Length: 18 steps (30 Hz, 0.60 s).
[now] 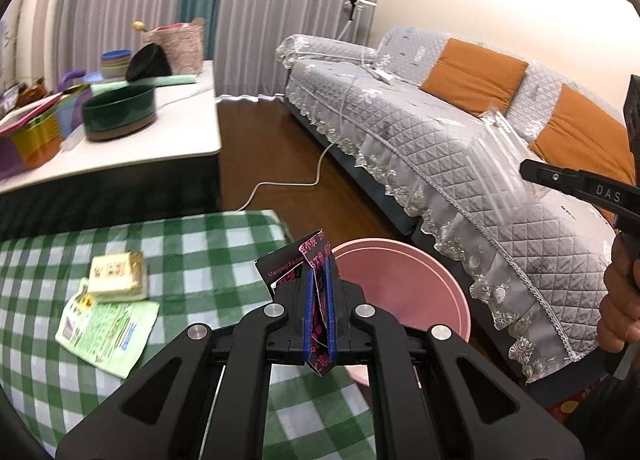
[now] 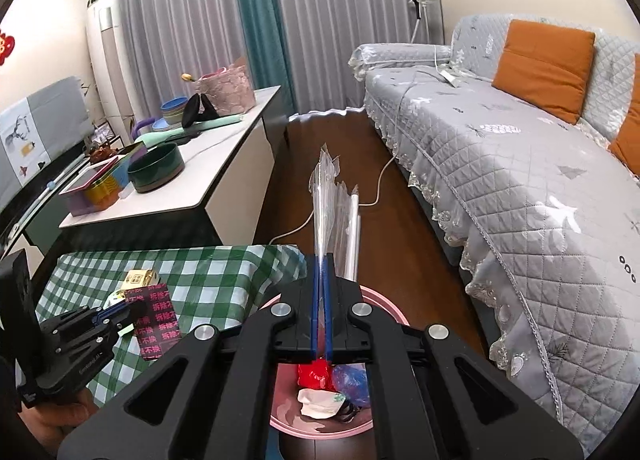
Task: Collect trash
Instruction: 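Carry the packet and straw bundle over the pink bin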
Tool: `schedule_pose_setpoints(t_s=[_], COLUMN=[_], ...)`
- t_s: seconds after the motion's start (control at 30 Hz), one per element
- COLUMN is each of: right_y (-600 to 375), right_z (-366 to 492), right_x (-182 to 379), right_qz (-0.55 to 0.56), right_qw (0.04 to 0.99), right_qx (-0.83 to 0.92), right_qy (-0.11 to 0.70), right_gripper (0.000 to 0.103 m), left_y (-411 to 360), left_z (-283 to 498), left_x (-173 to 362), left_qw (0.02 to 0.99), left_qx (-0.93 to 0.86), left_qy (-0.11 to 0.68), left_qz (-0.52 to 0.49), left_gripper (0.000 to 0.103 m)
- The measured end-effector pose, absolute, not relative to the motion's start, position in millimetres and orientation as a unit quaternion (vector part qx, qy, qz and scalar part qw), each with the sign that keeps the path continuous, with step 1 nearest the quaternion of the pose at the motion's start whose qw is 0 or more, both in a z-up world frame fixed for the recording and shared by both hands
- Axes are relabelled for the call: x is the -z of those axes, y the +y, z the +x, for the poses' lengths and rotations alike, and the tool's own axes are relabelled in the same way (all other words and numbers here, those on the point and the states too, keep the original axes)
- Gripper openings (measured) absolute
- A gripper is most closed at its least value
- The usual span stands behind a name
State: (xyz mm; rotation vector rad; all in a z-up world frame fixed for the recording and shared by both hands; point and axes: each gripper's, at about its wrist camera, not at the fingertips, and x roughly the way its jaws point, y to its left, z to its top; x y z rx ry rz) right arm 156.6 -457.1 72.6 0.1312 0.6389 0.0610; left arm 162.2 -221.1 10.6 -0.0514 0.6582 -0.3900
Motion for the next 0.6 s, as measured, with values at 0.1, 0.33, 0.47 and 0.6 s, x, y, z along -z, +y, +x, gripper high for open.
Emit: schedule_pose_setpoints(t_s=[0.1,0.33,0.47,0.6], right_y=[-456,-462,-462,-463], right_z=[159,166,167,169], right_x=[-68,-52,-47,-42], right_qz=[0.063,0.072,0.069,0.068], right_qw=[0.944,0.935,0.933,0.931], right_qx=[-0.030,-0.025,-0.021,-0.020], right_qy=[0.322,0.347,0.354,0.359], right_gripper=[0.002,0.002,0.002,0.002], left_y=[-232,-255,-267,-278], left_z=[169,188,198,206], left_x=[-10,3,12,22], left_qw=[0.925,0.917,0.913,0.909], left_qx=[0.197,0.207,0.209,0.213], left_qy=[0.323,0.340,0.349,0.357], left_qz=[-0.023,-0.023,-0.021,-0.015], left_gripper=[0.005,0.005,0.005,0.005])
